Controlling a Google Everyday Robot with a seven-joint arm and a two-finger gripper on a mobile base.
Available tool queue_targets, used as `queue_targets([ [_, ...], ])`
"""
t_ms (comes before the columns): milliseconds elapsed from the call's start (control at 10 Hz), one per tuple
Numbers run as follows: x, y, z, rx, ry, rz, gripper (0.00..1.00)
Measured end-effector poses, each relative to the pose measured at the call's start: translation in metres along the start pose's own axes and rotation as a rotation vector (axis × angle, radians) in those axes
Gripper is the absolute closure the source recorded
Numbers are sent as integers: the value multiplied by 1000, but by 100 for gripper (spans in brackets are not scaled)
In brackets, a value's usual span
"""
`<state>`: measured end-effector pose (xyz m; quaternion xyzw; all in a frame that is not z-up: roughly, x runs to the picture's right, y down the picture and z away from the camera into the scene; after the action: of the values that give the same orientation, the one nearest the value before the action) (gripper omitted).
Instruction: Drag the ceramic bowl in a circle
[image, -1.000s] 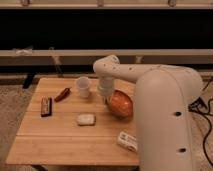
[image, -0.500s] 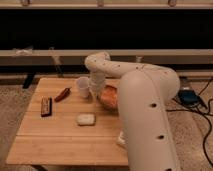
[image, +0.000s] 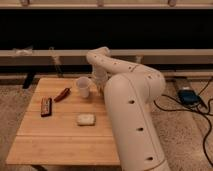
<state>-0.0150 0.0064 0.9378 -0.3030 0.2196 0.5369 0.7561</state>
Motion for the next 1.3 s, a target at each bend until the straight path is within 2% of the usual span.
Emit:
queue_targets([
  [400,17,-54,3,62,6,89,100],
  [500,24,-63,5,71,12,108,95],
  [800,48,-70,8,74,39,139,65],
  [1200,75,-27,7,36,61,89,26],
  [1300,78,-24,5,26,61,84,21],
])
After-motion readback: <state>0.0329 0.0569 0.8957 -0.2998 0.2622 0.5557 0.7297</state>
